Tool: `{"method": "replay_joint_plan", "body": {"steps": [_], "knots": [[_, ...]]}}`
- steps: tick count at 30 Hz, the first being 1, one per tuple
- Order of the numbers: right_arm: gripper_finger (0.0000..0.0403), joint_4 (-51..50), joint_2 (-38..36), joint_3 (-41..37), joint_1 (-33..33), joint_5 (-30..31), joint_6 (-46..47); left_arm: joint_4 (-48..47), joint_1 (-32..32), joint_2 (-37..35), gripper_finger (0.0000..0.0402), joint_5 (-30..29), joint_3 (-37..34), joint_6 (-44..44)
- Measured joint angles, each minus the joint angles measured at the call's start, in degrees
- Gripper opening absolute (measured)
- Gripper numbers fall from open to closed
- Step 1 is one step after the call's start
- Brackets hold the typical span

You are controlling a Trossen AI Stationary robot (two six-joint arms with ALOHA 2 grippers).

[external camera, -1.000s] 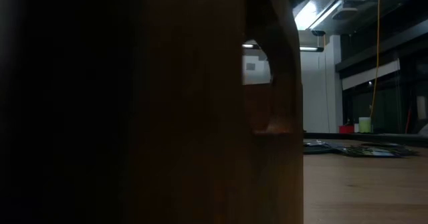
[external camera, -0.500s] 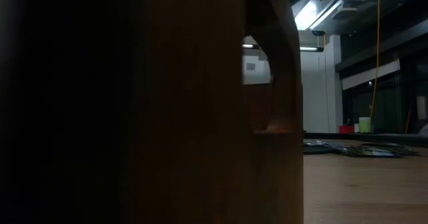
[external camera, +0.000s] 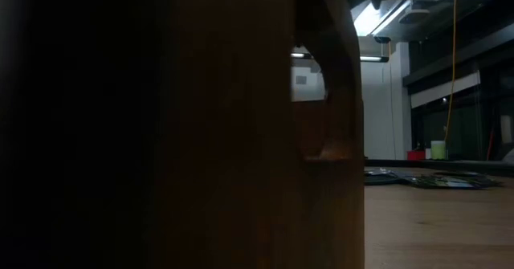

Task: Pick & Place Tea
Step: Put the orange tea bag into the left section of the wooden organizer

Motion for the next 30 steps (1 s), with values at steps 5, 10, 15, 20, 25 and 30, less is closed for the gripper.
{"method": "replay_joint_plan", "body": {"steps": [5,10,15,20,25,30], "knots": [[0.0002,1.6,0.4,0.0,0.1,2.7,-2.5,-0.7,-0.8,0.0,0.0161,0.0,0.0,0.0],[0.0002,3.5,0.4,0.0,0.1,2.7,-2.7,-1.0,-1.3,0.0,0.0156,-0.3,0.0,0.0],[0.0002,3.9,0.4,0.0,0.1,1.0,-2.5,-0.9,-1.3,0.0,0.0125,-0.4,0.0,1.5],[0.0002,5.4,0.4,0.0,0.1,-0.4,-2.4,-0.9,-1.3,0.0,0.0073,-1.7,0.0,1.9],[0.0003,6.1,0.4,0.0,0.1,-0.4,-2.4,-0.4,-1.3,0.0,0.0017,-1.7,0.0,3.7],[0.0019,6.1,0.4,0.0,0.1,-1.3,-2.4,-0.4,-1.3,0.0,0.0004,-1.7,0.0,5.6]]}}
